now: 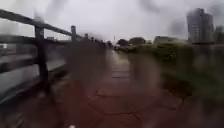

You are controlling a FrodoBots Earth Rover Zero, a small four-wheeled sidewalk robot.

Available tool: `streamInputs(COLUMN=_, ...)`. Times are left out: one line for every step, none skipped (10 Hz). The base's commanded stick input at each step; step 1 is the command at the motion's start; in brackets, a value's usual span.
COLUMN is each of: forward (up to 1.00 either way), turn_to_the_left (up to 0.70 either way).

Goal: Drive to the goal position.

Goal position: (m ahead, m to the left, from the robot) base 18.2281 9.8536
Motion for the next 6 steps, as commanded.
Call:
streamInputs(forward=0.0, turn_to_the_left=0.0)
streamInputs(forward=0.0, turn_to_the_left=-0.18)
streamInputs(forward=0.67, turn_to_the_left=-0.39)
streamInputs(forward=1.0, turn_to_the_left=-0.4)
streamInputs(forward=1.0, turn_to_the_left=-0.4)
streamInputs(forward=1.0, turn_to_the_left=-0.34)
